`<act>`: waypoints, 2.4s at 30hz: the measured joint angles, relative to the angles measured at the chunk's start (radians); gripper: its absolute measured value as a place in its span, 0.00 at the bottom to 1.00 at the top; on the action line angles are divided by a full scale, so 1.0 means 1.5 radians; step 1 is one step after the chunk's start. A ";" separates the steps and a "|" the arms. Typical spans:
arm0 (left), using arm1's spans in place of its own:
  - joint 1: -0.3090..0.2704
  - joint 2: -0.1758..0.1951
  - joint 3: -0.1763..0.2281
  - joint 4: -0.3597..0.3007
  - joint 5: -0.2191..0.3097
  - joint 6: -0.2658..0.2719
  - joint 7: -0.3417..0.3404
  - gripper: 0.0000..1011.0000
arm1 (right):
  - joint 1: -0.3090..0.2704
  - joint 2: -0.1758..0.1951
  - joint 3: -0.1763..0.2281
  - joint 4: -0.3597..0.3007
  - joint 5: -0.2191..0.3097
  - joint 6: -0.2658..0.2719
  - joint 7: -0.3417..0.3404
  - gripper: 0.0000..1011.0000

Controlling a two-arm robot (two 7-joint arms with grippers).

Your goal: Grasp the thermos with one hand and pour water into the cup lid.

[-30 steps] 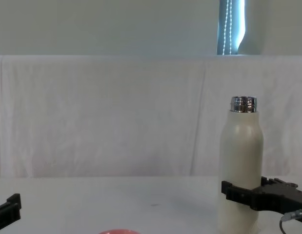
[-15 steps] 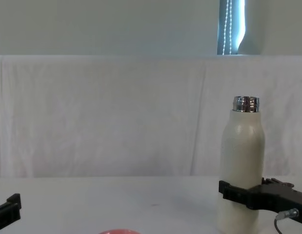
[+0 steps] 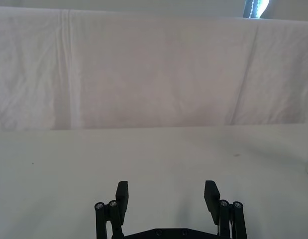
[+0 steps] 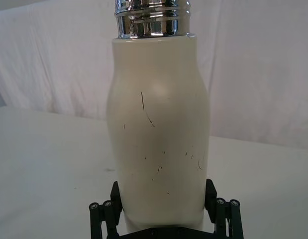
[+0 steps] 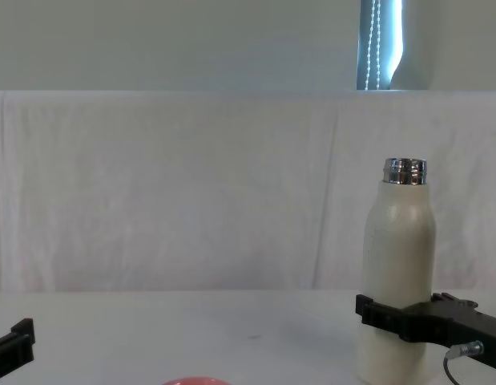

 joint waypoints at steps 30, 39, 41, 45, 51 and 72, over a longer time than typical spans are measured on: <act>0.000 0.000 0.000 0.000 0.000 0.000 0.000 0.99 | -0.001 0.002 -0.001 -0.002 0.001 0.001 0.000 0.95; 0.000 0.000 0.000 0.000 0.000 0.000 0.000 0.99 | -0.001 0.002 -0.001 -0.002 0.001 0.001 0.001 0.95; 0.000 0.000 0.000 0.000 0.000 0.000 0.000 0.99 | -0.001 0.002 -0.001 -0.002 0.001 0.001 0.001 0.95; 0.000 0.000 0.000 0.000 0.000 0.000 0.000 0.99 | -0.004 0.003 0.001 -0.005 0.001 -0.005 0.005 0.95; 0.000 0.000 0.000 0.000 0.000 0.000 0.000 0.99 | -0.009 0.006 0.001 -0.016 0.000 -0.019 0.014 0.95; 0.000 0.000 0.000 0.000 0.000 0.000 0.000 0.99 | -0.062 0.079 -0.031 -0.168 -0.089 -0.017 0.018 0.95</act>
